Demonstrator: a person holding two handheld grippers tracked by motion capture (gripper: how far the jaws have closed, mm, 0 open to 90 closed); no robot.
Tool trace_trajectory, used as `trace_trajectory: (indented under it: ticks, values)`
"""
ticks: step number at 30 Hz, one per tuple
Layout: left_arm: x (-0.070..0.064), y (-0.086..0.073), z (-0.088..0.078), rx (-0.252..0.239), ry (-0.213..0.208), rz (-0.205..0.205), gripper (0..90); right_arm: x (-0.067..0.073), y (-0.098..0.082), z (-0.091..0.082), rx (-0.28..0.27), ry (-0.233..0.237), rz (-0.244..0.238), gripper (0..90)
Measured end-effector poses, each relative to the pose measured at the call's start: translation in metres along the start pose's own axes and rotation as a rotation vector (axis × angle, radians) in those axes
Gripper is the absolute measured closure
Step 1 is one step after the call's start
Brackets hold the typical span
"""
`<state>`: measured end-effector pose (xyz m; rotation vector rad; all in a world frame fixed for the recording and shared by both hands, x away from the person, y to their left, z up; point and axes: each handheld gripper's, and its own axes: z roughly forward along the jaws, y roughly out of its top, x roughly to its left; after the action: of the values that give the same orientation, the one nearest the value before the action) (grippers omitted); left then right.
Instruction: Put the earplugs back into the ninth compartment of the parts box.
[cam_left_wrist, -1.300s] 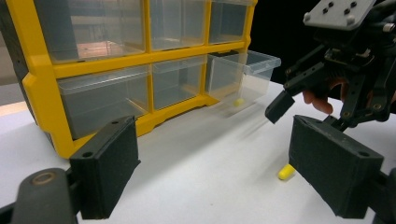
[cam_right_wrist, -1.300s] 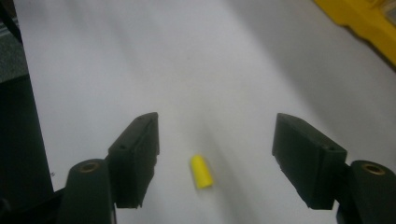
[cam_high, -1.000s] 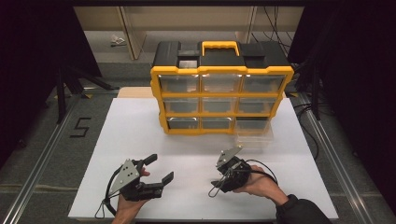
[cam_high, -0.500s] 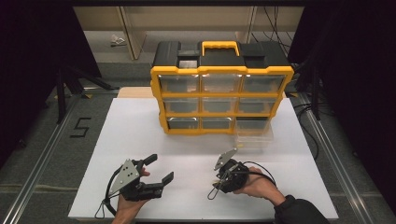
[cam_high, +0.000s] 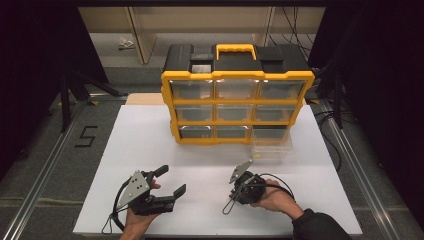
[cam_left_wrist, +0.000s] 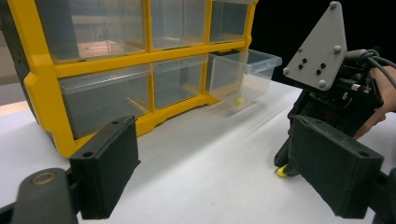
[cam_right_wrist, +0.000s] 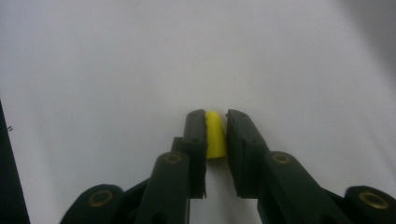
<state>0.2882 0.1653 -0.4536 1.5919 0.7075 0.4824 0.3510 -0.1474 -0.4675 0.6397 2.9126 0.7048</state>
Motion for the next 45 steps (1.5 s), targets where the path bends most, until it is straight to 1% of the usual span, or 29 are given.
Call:
trace_trajectory:
  ticks: [3,6,9,13,14,17,22,29,34,37,45]
  values:
    - [0.0,0.0,0.0,0.001,0.0,0.0,15.6,0.001,0.0,-0.001,-0.007,-0.012,-0.018,81.6]
    - [0.0,0.0,0.0,0.001,-0.001,0.001,15.6,0.0,0.001,-0.005,-0.03,-0.017,-0.018,81.7]
    - [0.0,0.0,0.0,0.001,-0.001,0.0,15.6,-0.002,0.001,-0.01,-0.055,-0.024,-0.008,81.8]
    - [0.0,0.0,0.0,-0.001,-0.002,-0.001,15.7,-0.003,0.002,-0.014,-0.076,-0.033,-0.003,81.7]
    - [0.0,0.0,0.0,0.0,-0.002,-0.001,15.6,-0.005,0.002,-0.014,-0.093,-0.036,-0.01,81.7]
    - [0.0,0.0,0.0,-0.002,-0.001,-0.002,15.6,-0.005,0.002,-0.018,-0.107,-0.042,0.004,81.6]
    - [0.0,0.0,0.0,-0.002,-0.001,-0.001,15.6,-0.008,0.002,-0.025,-0.152,-0.052,0.024,81.5]
    - [0.0,0.0,0.0,-0.002,0.0,0.0,15.7,-0.015,0.002,-0.038,-0.25,-0.094,0.061,81.5]
    - [0.0,0.0,0.0,-0.002,0.0,-0.001,15.7,-0.022,0.0,-0.05,-0.321,-0.125,0.103,81.4]
    - [0.0,0.0,0.0,-0.002,0.0,-0.001,15.7,-0.025,-0.001,-0.057,-0.354,-0.145,0.118,81.5]
    - [0.0,0.0,0.0,-0.003,0.0,-0.001,15.6,-0.033,-0.005,-0.072,-0.426,-0.177,0.16,81.4]
